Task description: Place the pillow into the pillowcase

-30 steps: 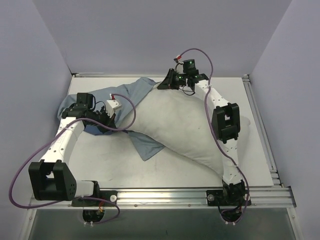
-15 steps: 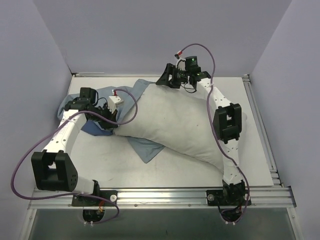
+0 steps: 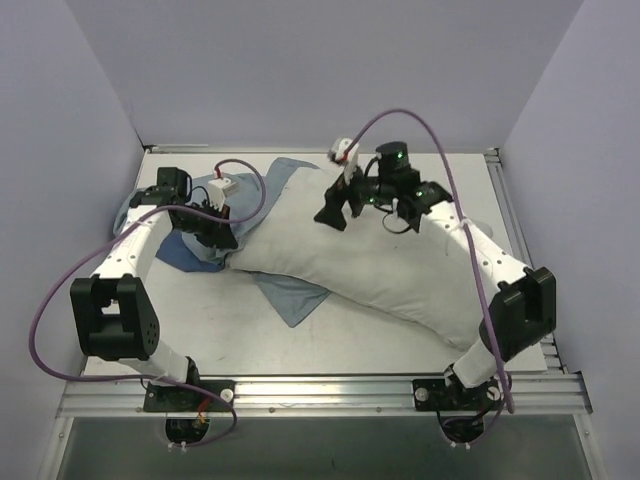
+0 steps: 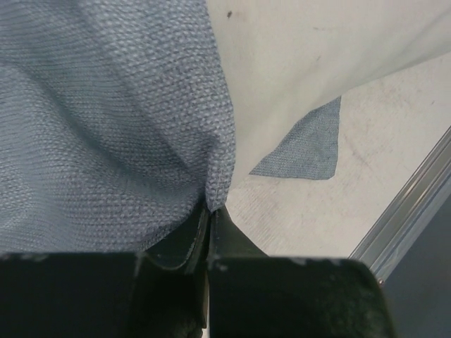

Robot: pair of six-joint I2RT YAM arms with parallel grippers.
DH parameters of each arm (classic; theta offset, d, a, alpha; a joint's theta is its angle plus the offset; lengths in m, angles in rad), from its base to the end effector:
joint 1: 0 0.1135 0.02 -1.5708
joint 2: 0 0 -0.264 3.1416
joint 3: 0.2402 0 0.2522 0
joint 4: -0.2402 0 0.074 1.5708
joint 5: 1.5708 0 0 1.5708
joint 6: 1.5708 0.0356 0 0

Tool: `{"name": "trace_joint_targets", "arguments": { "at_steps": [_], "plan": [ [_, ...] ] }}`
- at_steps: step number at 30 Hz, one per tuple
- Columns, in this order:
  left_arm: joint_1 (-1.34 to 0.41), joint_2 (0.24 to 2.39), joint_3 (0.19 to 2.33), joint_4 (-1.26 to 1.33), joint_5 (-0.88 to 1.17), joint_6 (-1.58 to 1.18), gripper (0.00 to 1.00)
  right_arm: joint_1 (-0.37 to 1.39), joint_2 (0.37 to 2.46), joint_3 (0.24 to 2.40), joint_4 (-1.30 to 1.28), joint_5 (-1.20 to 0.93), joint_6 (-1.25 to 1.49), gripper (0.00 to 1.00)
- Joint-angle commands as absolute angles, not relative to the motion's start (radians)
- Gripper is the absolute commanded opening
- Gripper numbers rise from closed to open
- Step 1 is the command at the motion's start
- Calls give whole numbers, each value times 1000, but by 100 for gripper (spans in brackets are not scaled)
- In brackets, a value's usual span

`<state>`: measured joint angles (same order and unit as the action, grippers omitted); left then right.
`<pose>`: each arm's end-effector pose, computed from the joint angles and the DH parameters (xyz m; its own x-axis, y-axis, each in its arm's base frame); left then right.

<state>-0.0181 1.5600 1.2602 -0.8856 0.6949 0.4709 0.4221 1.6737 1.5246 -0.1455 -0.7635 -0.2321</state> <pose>0.3065 -0.0283 0.2686 -0.7102 0.3614 -0.6042 0.6472 0.6729 -0.3582 0.3491 0.1837 0.3701 -0.0509 -0.2050 -0.9774 -0.9364 0.3502 -0.0247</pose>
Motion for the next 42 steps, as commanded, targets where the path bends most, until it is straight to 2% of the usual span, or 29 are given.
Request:
{"name": "trace_joint_targets", "arguments": {
  "at_steps": [1, 2, 4, 9, 12, 17, 18, 19, 20, 21, 22, 23, 24, 25, 26, 29, 30, 33, 36, 37, 38, 42],
  "plan": [
    [34, 1583, 1321, -845, 768, 410, 4, 583, 1579, 1257, 192, -694, -425, 85],
    [38, 1588, 1325, -845, 787, 405, 4, 622, 1569, 1165, 252, -639, -466, 86],
    [52, 1592, 1328, -845, 798, 390, 5, 710, 1589, 1126, 395, -592, -524, 88],
    [75, 1588, 1325, -847, 818, 364, 12, 842, 1787, 1158, 583, -442, -609, 94],
    [90, 1577, 1313, -851, 804, 360, 16, 856, 1842, 1198, 597, -445, -626, 96],
    [121, 1568, 1282, -851, 767, 364, 17, 877, 1920, 1218, 546, -475, -713, 97],
    [126, 1571, 1282, -853, 764, 362, 17, 877, 1928, 1221, 528, -483, -732, 93],
    [130, 1575, 1282, -853, 756, 367, 14, 877, 1949, 1247, 472, -482, -747, 82],
    [132, 1577, 1282, -853, 755, 371, 12, 877, 1960, 1271, 438, -470, -758, 68],
    [136, 1575, 1282, -851, 752, 377, 11, 870, 1971, 1288, 417, -454, -750, 45],
    [137, 1572, 1282, -851, 756, 385, 15, 865, 1980, 1301, 394, -446, -743, 33],
    [147, 1565, 1282, -850, 759, 394, 24, 858, 1979, 1325, 388, -436, -730, 20],
    [156, 1556, 1281, -847, 767, 406, 34, 844, 1977, 1336, 384, -433, -689, 0],
    [169, 1525, 1279, -848, 787, 458, 42, 835, 1968, 1353, 367, -430, -655, 0],
    [185, 1500, 1276, -850, 825, 504, 55, 822, 1965, 1383, 351, -457, -628, 0],
    [218, 1355, 1188, -857, 844, 791, 67, 772, 1950, 1436, 301, -521, -523, 0],
    [215, 1318, 1122, -868, 851, 954, 69, 762, 1945, 1442, 299, -555, -496, 0],
    [119, 1200, 1027, -931, 836, 1179, 71, 727, 1931, 1462, 273, -626, -424, 0],
    [10, 1151, 913, -922, 821, 1274, 72, 703, 1925, 1474, 259, -670, -371, 0],
    [-88, 1143, 855, -873, 809, 1285, 73, 695, 1927, 1480, 253, -681, -361, 0],
    [-128, 1140, 816, -821, 796, 1284, 80, 684, 1928, 1483, 250, -687, -341, 0],
    [-332, 1140, 661, -465, 663, 1207, 83, 661, 1942, 1502, 242, -716, -285, 0]
  ]
}}
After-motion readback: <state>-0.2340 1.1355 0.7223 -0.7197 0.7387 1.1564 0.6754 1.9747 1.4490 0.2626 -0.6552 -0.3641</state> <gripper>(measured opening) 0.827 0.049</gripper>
